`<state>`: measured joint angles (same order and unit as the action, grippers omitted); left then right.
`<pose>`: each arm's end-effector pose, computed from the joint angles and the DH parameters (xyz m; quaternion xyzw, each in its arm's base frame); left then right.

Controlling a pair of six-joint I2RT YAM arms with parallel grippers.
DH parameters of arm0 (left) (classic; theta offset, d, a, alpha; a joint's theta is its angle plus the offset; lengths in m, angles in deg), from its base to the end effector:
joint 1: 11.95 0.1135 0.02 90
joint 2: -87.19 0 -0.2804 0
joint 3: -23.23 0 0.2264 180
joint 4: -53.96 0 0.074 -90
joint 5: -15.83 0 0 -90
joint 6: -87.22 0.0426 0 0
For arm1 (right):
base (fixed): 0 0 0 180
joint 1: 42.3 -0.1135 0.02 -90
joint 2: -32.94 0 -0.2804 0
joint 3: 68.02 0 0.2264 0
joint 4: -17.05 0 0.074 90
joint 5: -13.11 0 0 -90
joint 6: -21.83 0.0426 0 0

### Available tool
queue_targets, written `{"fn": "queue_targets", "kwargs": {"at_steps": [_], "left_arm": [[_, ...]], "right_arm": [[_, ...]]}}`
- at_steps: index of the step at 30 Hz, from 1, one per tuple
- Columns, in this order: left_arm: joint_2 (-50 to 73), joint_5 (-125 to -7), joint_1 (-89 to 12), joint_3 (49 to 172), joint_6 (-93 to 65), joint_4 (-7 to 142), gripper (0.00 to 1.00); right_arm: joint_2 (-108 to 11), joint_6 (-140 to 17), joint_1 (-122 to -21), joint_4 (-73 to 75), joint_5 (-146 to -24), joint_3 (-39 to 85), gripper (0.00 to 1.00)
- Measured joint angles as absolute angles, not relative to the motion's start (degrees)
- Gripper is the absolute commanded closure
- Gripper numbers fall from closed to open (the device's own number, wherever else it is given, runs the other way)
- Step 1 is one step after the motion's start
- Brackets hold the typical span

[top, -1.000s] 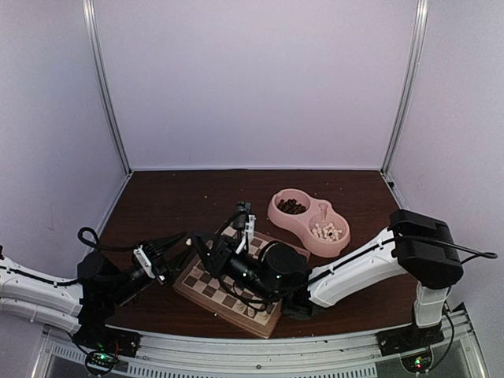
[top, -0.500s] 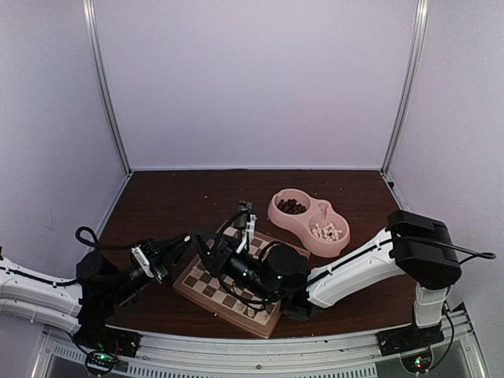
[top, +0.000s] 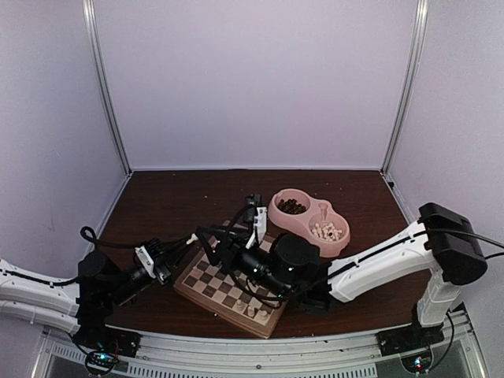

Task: Set up the chess pieces on the board
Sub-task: Pass from the right arm to the left, then place the pawn on b2.

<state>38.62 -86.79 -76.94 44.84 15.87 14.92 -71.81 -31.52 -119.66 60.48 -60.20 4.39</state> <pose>0.0715 -0.1313 0.2453 0.3530 0.5227 -0.2406 0.7377 0.0984 0.3831 0.2856 -0.1136 0.6285 0.5905 0.4934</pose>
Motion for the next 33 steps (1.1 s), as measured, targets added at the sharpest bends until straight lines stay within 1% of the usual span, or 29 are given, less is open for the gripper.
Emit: {"fn": "queue_targets", "kwargs": {"at_steps": [7, 11, 15, 20, 26, 33], "left_arm": [[38.44, -88.65, -76.94, 49.84, 11.79, 26.54, 1.00], [38.31, -90.51, -76.94, 58.04, 7.04, 41.71, 1.00], [37.35, -90.18, -76.94, 65.21, 4.22, 53.28, 1.00], [34.64, -90.14, -76.94, 67.79, 2.30, 62.78, 1.00], [26.90, -90.97, -76.94, 72.42, 1.08, 72.77, 1.00], [22.27, -90.64, -76.94, 78.58, -0.34, 80.16, 1.00]], "right_arm": [[-56.10, -38.71, -117.94, 38.58, -58.13, 4.43, 0.40], [-48.91, -43.72, -116.34, 24.59, -55.83, 4.54, 0.38], [-45.37, -48.59, -113.70, 12.16, -55.48, 5.33, 0.36], [-44.97, -52.77, -108.51, -0.39, -56.36, 7.18, 0.36], [-47.64, -55.98, -101.91, -7.67, -55.35, 7.71, 0.37], [-50.44, -57.77, -99.25, -5.07, -52.51, 0.78, 0.36]]}}
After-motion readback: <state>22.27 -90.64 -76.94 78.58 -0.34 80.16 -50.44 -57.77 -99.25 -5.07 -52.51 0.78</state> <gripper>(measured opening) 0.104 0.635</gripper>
